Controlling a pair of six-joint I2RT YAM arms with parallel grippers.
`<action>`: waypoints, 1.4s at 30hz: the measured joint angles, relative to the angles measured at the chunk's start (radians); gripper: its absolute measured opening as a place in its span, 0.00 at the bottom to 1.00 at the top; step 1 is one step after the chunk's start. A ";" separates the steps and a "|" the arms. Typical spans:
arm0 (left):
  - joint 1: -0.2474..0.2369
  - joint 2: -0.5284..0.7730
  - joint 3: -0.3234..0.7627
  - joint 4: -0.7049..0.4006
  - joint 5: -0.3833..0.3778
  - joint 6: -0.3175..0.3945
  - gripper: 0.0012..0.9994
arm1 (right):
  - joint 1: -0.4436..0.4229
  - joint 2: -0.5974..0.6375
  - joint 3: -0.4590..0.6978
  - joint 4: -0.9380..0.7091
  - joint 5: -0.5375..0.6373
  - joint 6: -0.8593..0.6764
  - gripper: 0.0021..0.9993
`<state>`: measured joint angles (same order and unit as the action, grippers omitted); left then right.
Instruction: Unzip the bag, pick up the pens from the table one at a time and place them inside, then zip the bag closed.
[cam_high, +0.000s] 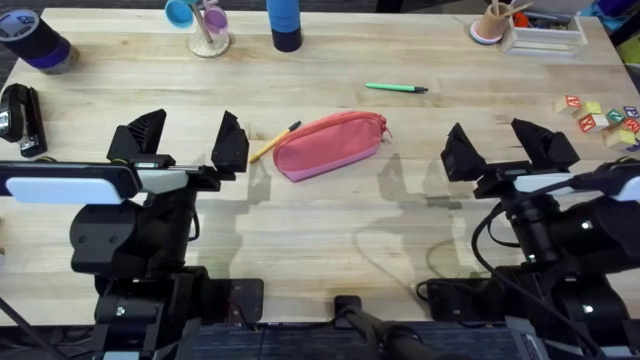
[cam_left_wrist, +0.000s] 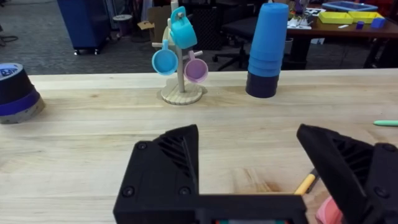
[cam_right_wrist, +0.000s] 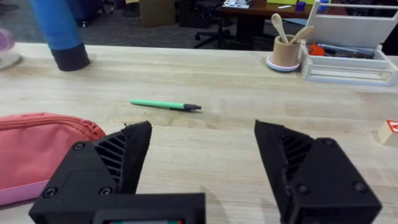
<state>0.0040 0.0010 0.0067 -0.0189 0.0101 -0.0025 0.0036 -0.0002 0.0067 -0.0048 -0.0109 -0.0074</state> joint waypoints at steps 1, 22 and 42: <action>0.000 0.000 0.000 0.000 0.000 0.000 0.99 | 0.000 0.000 0.000 0.000 0.000 0.000 1.00; 0.000 0.000 0.001 -0.001 0.014 0.002 0.99 | 0.000 0.000 0.003 -0.006 0.008 0.000 1.00; 0.000 0.300 0.516 -0.459 0.055 0.010 0.99 | 0.000 0.356 0.506 -0.391 0.011 0.000 1.00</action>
<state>0.0040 0.3006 0.5223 -0.4774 0.0648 0.0078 0.0036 0.3562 0.5123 -0.3955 -0.0002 -0.0074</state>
